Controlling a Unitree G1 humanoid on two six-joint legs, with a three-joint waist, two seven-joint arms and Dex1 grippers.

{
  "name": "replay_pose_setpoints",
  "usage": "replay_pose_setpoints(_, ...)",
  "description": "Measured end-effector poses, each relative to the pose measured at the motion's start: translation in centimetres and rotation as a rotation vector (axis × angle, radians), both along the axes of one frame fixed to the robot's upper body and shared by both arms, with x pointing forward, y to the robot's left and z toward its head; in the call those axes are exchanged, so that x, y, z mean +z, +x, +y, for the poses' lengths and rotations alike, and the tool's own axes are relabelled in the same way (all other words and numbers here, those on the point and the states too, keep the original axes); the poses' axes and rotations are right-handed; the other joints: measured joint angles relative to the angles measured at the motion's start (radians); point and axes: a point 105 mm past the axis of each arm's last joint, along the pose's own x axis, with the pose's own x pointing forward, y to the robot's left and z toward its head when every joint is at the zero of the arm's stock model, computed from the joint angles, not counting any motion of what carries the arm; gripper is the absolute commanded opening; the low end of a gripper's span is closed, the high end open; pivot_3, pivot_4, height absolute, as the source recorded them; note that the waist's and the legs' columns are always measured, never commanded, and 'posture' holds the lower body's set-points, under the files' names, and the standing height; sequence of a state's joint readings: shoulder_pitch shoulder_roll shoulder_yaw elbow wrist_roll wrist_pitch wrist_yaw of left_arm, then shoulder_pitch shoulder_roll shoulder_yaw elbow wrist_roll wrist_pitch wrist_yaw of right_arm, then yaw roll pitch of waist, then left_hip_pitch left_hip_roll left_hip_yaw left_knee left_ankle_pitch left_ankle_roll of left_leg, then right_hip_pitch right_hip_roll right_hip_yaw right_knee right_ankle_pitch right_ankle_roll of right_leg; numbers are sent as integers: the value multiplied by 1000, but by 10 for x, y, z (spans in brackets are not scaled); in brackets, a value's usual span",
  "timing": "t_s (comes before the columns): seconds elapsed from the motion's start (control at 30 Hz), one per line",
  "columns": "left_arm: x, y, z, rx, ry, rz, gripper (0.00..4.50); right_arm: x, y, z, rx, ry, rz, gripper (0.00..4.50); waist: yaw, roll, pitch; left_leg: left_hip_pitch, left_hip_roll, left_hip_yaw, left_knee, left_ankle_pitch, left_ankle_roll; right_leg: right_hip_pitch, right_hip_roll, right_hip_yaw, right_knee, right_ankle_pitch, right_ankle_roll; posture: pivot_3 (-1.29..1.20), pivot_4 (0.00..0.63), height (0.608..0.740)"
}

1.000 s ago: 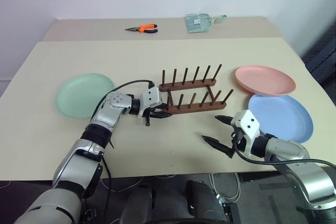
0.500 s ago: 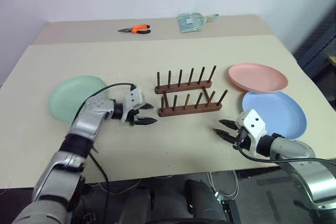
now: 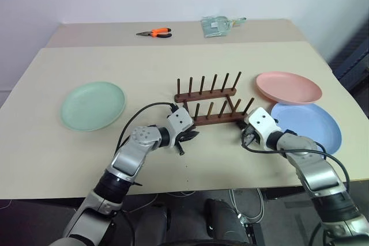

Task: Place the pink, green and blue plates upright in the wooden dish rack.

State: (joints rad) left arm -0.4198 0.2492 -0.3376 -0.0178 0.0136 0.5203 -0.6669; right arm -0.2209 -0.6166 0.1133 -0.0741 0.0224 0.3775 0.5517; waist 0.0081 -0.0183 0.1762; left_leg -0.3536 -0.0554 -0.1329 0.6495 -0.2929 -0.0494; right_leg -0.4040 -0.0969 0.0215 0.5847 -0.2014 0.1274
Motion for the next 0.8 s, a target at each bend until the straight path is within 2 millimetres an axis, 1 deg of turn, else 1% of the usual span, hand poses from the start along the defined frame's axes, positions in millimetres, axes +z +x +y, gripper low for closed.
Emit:
replay_pose_setpoints(0.17,2,21,4,104,-1,-23,954,1,20,2,-12,-19,-40,0,-4,0,-2,1,0,0,1,0,-1,0,0,0,1,0,0,0,150,740)
replay_pose_setpoints(0.3,4,31,11,156,1,-39,954,2,28,3,-11,-22,-56,0,-10,2,-3,1,0,0,0,0,-1,0,0,0,1,1,0,0,150,740)
replay_pose_setpoints(0.4,5,33,13,168,2,-47,921,5,24,1,37,-37,-38,772,-17,3,-4,0,0,0,0,0,-1,0,0,0,1,1,0,0,150,740)
replay_pose_setpoints(0.47,6,34,14,178,3,-53,921,16,14,-11,77,-72,-31,1752,-17,3,-4,-1,0,0,0,0,-1,0,0,0,1,1,0,0,150,740)
replay_pose_setpoints(0.5,6,34,15,183,4,-53,921,24,9,-19,83,-83,-36,2283,-18,3,-3,-1,-1,0,0,0,-1,-1,0,0,0,0,0,0,150,740)
replay_pose_setpoints(0.53,6,34,18,191,8,-56,921,36,4,-27,92,-101,-53,2692,-18,3,-3,-1,-1,0,0,0,-1,-1,0,0,0,0,1,0,150,740)
replay_pose_setpoints(0.6,6,33,24,194,12,-57,921,65,-1,-45,84,-144,-113,3610,-24,4,-4,0,0,1,-1,0,-1,-1,0,0,0,0,1,0,150,740)
replay_pose_setpoints(0.67,6,24,27,150,7,-51,921,90,-7,-69,57,-241,-145,3610,-25,4,-4,0,0,1,-2,0,-1,-1,0,0,0,0,1,0,150,740)
replay_pose_setpoints(0.73,5,14,28,100,3,-42,921,109,-8,-92,20,-352,-181,3610,-23,4,-4,-1,0,1,-2,0,-1,-1,0,0,0,0,1,0,150,740)
replay_pose_setpoints(0.77,5,9,24,65,-9,-34,921,111,-7,-99,8,-390,-188,3610,-22,4,-4,-1,0,1,-2,0,-1,-1,0,0,-1,0,1,0,150,740)
replay_pose_setpoints(0.8,5,2,19,22,-27,-26,921,109,-4,-106,-2,-418,-189,3610,-21,4,-4,-1,0,2,-1,0,-1,-1,0,0,-1,-1,-1,0,150,740)
